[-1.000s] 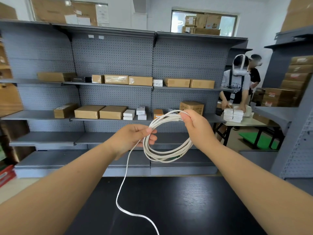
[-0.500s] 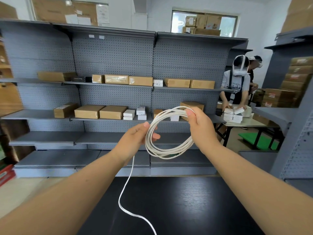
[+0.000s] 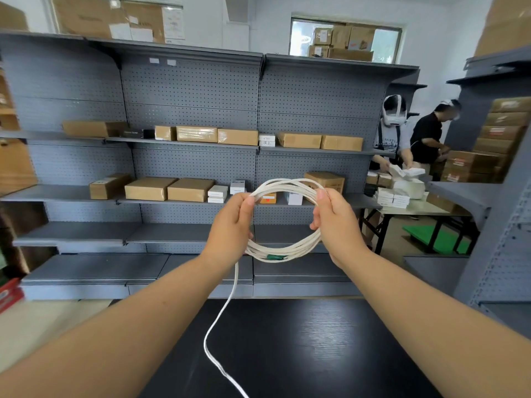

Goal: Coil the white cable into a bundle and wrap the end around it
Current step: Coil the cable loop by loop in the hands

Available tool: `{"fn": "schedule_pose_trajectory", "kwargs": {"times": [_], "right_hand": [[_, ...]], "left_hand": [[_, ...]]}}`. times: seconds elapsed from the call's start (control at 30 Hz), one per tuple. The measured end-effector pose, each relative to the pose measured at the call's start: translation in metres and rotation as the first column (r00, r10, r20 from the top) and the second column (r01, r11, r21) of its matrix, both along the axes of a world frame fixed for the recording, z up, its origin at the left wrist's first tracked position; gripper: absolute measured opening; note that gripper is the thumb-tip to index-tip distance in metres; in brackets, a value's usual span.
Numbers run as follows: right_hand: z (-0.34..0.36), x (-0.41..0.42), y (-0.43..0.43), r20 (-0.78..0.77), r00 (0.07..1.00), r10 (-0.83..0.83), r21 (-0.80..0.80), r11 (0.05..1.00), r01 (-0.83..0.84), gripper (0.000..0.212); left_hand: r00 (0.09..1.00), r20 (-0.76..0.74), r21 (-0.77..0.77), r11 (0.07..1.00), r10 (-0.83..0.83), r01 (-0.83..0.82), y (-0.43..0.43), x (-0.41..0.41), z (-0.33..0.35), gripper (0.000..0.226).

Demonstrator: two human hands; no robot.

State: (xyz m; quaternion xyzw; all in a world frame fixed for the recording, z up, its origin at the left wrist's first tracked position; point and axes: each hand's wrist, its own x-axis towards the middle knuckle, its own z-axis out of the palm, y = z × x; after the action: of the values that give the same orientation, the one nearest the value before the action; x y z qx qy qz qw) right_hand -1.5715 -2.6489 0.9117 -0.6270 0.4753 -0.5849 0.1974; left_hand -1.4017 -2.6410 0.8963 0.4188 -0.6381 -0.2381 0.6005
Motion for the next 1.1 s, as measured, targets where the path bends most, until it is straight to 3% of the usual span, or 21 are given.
{"fn": "schedule_pose_trajectory", "kwargs": {"times": [0.17, 0.33, 0.43, 0.53, 0.67, 0.83, 1.0, 1.1], "right_hand": [[-0.007, -0.007, 0.000, 0.109, 0.982, 0.154, 0.130, 0.977, -0.168, 0.036], [-0.003, -0.008, 0.001, 0.057, 0.965, 0.257, 0.130, 0.956, -0.262, 0.016], [0.006, -0.007, 0.000, -0.066, 0.962, 0.265, 0.126, 0.959, -0.255, 0.021], [0.014, -0.005, -0.002, -0.342, 0.901, 0.267, 0.171, 0.960, -0.220, 0.025], [0.013, -0.003, -0.003, -0.508, 0.808, 0.298, 0.183, 0.954, -0.237, 0.010], [0.011, 0.000, -0.001, -0.639, 0.754, 0.154, 0.049, 0.986, -0.159, 0.011], [0.009, 0.003, -0.001, -0.638, 0.767, 0.071, -0.024, 0.993, -0.112, 0.018], [0.008, 0.002, -0.001, -0.604, 0.796, 0.046, -0.049, 0.994, -0.095, 0.023]], "left_hand": [[0.986, 0.150, -0.064, 0.996, 0.071, -0.062, -0.003, 0.005, 0.009, 0.026], [0.945, 0.319, -0.087, 0.995, 0.071, -0.045, -0.005, 0.009, 0.015, 0.022], [0.900, 0.434, -0.091, 0.996, 0.038, 0.002, -0.005, 0.010, 0.015, 0.024], [0.865, 0.502, -0.078, 0.996, 0.009, 0.036, -0.005, 0.009, 0.015, 0.024], [0.852, 0.524, -0.060, 0.997, -0.001, 0.038, -0.007, 0.011, 0.014, 0.023], [0.849, 0.528, -0.066, 0.997, 0.011, 0.028, -0.006, 0.010, 0.010, 0.025], [0.874, 0.486, -0.058, 0.998, 0.013, 0.018, -0.005, 0.008, 0.009, 0.025], [0.928, 0.361, 0.034, 0.996, -0.089, 0.082, -0.005, 0.007, 0.009, 0.021]]}}
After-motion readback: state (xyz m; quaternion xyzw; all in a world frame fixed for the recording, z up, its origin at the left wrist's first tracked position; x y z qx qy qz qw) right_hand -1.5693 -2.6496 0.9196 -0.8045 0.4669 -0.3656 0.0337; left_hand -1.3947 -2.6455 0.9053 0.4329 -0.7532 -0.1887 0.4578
